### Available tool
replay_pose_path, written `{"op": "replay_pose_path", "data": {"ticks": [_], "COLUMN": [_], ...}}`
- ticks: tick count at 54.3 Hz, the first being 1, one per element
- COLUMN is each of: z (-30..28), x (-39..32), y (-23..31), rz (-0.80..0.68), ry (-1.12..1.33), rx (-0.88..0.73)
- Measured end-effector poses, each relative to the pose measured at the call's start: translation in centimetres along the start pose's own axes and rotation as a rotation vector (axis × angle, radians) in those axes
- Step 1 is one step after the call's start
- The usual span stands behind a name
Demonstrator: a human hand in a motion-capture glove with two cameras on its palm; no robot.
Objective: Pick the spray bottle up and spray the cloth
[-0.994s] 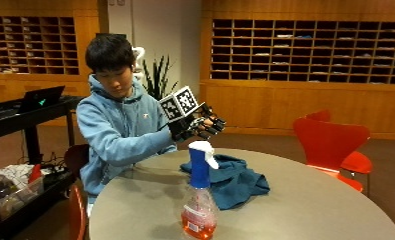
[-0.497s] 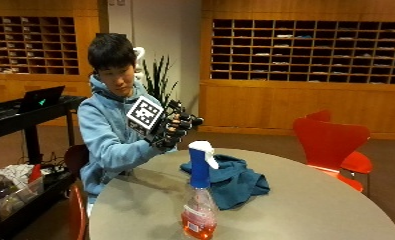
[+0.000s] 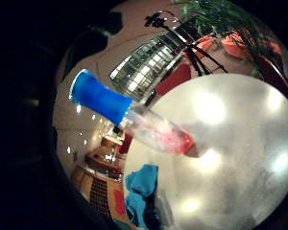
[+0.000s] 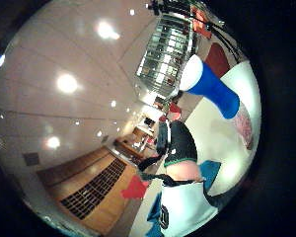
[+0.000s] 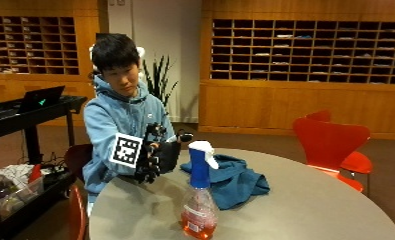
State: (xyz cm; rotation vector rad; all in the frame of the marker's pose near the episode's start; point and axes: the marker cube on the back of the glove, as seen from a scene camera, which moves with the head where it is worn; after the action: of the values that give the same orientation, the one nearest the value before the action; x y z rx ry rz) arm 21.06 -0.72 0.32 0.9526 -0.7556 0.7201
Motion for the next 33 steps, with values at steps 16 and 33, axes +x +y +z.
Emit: {"op": "replay_pose_path", "data": {"ticks": [16,33], "z": [2.6,5.2], "x": [3.8,4.2], "y": [0.2,-0.2], "rz": [0.145,0.189], "ry": [-0.067,-0.062], "rx": [-0.023,-0.056]}}
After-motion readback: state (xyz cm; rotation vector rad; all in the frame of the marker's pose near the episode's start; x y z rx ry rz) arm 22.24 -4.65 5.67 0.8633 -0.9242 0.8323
